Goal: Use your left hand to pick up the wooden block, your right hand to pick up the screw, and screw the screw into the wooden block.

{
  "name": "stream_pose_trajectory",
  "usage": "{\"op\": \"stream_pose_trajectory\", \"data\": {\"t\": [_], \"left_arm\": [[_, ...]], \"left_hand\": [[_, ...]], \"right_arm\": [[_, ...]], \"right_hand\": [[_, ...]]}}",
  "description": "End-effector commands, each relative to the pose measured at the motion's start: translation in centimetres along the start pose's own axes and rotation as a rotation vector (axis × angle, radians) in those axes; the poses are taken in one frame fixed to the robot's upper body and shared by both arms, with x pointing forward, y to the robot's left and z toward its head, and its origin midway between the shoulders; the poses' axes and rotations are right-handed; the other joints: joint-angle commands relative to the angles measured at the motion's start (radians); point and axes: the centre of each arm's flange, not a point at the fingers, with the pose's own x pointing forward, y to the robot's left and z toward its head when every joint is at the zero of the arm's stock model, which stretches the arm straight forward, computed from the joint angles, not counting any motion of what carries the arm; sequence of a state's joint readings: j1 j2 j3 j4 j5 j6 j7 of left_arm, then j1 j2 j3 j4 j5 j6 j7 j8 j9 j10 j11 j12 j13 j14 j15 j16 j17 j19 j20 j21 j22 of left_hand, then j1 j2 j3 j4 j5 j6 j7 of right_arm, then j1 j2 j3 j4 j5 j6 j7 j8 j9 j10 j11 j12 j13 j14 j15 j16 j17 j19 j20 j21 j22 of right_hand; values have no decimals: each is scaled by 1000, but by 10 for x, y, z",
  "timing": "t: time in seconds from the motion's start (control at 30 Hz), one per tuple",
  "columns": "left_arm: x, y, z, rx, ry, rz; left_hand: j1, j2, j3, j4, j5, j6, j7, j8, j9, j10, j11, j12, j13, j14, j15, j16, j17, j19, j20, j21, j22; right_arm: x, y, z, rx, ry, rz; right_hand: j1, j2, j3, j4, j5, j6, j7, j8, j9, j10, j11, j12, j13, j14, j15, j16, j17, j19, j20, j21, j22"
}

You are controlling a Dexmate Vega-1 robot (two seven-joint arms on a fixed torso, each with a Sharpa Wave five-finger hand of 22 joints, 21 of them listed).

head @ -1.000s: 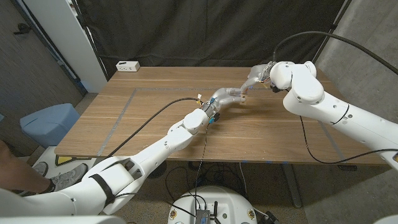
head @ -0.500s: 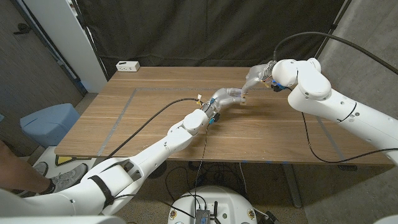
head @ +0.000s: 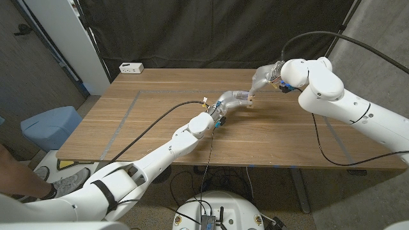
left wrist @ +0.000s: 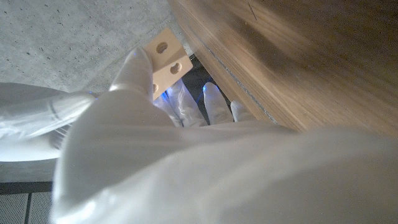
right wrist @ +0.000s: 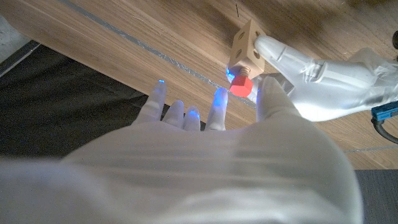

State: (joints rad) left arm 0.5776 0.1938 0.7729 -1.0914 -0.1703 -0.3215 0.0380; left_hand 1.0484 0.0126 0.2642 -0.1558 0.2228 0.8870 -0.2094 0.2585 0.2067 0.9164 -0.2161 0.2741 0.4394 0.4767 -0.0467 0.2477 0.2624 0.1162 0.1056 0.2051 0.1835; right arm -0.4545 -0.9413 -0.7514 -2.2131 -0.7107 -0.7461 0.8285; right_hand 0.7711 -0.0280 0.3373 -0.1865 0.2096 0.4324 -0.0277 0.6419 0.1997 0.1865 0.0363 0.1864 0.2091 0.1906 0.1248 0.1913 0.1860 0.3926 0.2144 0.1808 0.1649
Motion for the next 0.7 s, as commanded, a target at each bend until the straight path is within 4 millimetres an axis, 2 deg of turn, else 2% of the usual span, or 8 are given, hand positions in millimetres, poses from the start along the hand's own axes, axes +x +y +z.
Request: {"op": "stream_pose_trajectory", "data": {"t": [0.03, 0.3, 0.7], "left_arm": [[4, 1, 0, 2, 0, -6], [4, 1, 0, 3, 1, -4], [5, 0, 0, 3, 0, -6]], "left_hand": [[-46, 76, 14, 7, 4, 53, 5, 3, 3, 13, -6, 6, 169, 9, -97, -2, 4, 1, 3, 8, 5], [-47, 75, 14, 7, 4, 53, 5, 3, 3, 15, -6, 7, 170, 10, -98, -2, 4, 0, 4, 8, 5], [-47, 76, 15, 8, 4, 54, 5, 4, 3, 15, -6, 7, 171, 8, -97, -3, 5, 0, 4, 8, 5]], "right_arm": [[2, -5, 0, -18, 1, -18], [8, -5, -1, -18, 2, -19], [9, -2, -2, -10, 2, -11]], "right_hand": [[34, 2, 19, 0, 3, 9, -16, -7, 1, 4, -12, 8, 2, -4, -4, 2, 0, -2, -3, 3, 3], [71, -6, 34, 0, 3, 29, -31, -6, 0, 5, -21, 11, 2, -1, -12, 4, 0, 1, -3, 5, 3], [99, -12, 48, 3, 3, 57, -30, -2, 0, 11, -24, 14, 2, 2, -18, 5, -1, 6, -3, 7, 4]]}}
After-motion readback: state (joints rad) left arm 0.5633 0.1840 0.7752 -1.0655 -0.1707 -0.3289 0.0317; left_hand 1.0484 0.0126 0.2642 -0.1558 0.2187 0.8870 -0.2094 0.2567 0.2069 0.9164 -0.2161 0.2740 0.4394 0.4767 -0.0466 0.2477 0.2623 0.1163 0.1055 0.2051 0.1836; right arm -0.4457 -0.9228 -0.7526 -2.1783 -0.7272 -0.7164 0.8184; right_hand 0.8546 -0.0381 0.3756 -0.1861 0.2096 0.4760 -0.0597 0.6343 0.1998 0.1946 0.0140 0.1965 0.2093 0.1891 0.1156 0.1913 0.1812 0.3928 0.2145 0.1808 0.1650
